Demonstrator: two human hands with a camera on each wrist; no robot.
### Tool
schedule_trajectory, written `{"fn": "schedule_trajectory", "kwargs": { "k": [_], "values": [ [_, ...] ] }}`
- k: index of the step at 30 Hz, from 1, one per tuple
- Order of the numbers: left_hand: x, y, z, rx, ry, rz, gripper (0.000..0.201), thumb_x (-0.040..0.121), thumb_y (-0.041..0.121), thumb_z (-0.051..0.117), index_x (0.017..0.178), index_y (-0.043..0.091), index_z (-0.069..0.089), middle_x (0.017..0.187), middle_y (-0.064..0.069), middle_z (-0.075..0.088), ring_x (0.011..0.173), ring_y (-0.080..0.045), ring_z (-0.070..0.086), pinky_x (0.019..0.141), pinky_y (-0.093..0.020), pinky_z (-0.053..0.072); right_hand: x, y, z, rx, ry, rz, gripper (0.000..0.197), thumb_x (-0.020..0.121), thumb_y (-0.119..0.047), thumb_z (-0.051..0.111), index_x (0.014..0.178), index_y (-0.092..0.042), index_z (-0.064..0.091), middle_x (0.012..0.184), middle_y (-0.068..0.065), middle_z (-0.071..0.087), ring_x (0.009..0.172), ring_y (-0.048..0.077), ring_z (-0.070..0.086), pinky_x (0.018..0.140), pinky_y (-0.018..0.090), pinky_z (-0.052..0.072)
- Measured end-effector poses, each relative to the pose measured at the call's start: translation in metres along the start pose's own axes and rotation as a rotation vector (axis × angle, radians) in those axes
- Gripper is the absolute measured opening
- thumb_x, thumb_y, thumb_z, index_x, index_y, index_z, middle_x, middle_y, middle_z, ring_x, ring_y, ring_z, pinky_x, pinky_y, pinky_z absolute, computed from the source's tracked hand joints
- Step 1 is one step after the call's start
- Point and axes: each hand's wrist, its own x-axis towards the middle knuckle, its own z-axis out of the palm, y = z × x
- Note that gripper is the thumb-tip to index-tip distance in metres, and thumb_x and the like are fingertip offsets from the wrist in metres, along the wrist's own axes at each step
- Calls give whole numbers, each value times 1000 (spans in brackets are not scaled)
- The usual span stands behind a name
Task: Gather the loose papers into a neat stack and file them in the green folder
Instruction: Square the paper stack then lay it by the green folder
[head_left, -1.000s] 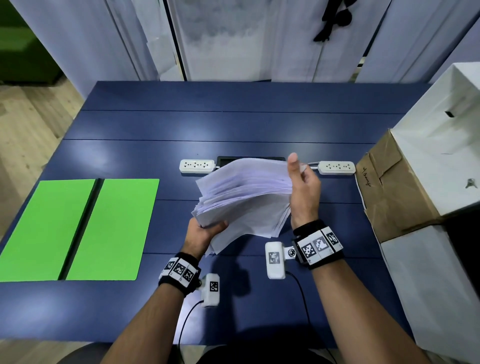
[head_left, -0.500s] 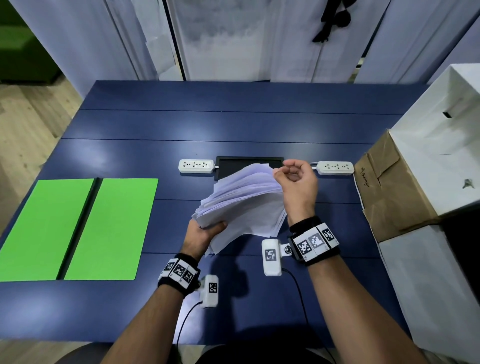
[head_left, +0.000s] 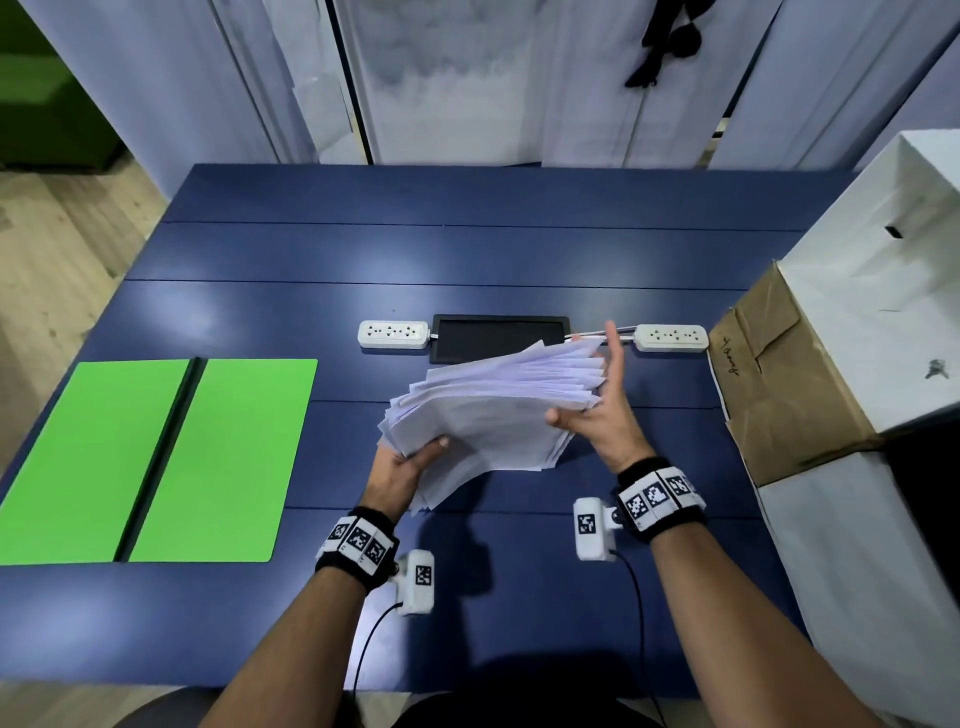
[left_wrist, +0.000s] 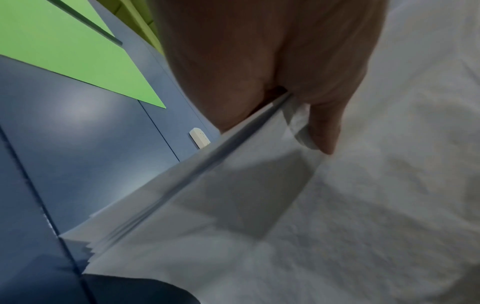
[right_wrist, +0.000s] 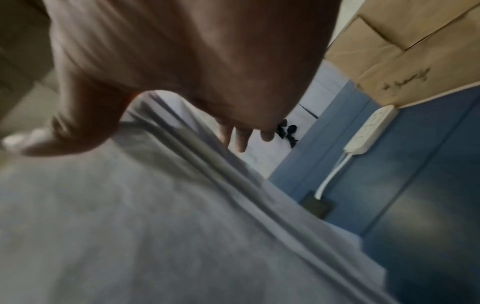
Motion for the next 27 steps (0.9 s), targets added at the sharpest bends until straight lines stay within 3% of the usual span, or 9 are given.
{"fn": "schedule_trajectory", "kwargs": {
  "k": [2, 4, 9, 13, 15, 18, 23, 25, 27],
  "values": [
    [1, 3, -1, -3, -27, -13, 34, 85, 5, 75, 116, 17, 68, 105, 0, 77, 98, -15, 71, 86, -30, 55, -1, 16, -5, 44, -9, 88, 140, 49, -32, 100, 154, -45, 7, 159, 3, 31, 144, 19, 39, 116, 39, 38],
    [3, 7, -3, 4, -49, -16, 38, 82, 0, 76, 112, 22, 70, 106, -1, 77, 100, -17, 72, 88, -33, 57, -2, 22, -3, 58, -20, 112, 128, 53, -21, 99, 154, -32, 20, 151, 6, 48, 136, 19, 50, 113, 39, 42],
    [3, 20, 4, -31, -76, 24, 49, 72, -5, 78, 115, 13, 65, 102, 1, 78, 95, -15, 73, 78, -28, 58, -2, 18, 17, 7, -5, 117, 64, 71, 8, 83, 130, 0, 58, 121, 13, 71, 109, 22, 69, 104, 45, 50],
    [5, 19, 4, -41, -38, 45, 52, 76, -11, 76, 124, 1, 60, 111, -9, 75, 100, -24, 72, 83, -36, 60, -1, 15, 23, 53, 40, 119, 63, 77, 10, 77, 135, -6, 55, 123, 6, 70, 108, 15, 67, 101, 32, 52],
    [6, 16, 4, -33, -25, 19, 47, 77, -9, 77, 121, -2, 63, 111, -15, 75, 100, -30, 72, 86, -42, 59, -3, 17, 22, 20, 59, 152, 51, 83, 3, 75, 129, -13, 61, 122, 1, 71, 109, 11, 67, 106, 36, 49],
    [3, 14, 5, -34, 6, -11, 43, 74, -2, 79, 115, 3, 67, 108, -13, 76, 97, -29, 73, 82, -39, 58, -8, 22, 22, -67, 56, 235, 30, 81, -29, 81, 109, -21, 73, 110, -6, 76, 104, 6, 71, 105, 41, 50],
    [1, 16, 8, -44, 35, -1, 39, 78, -9, 76, 115, 2, 68, 104, -10, 78, 93, -25, 74, 79, -33, 58, -11, 24, 24, -182, 124, 257, 52, 59, -72, 76, 89, -29, 76, 99, -9, 77, 99, 8, 72, 96, 36, 56],
    [-1, 19, 12, -31, 60, 15, 32, 82, -12, 71, 107, 7, 70, 94, -1, 79, 85, -15, 74, 75, -28, 58, -12, 22, 26, -228, 178, 228, 55, 56, -78, 73, 83, -30, 74, 92, -10, 77, 92, 7, 73, 87, 33, 59],
    [-5, 25, 16, -22, 74, 45, 32, 83, -13, 70, 105, 10, 70, 89, 3, 79, 81, -10, 72, 73, -24, 57, -17, 23, 29, -224, 220, 182, 42, 61, -68, 77, 82, -31, 74, 89, -12, 77, 90, 5, 73, 83, 30, 59]
  ]
}}
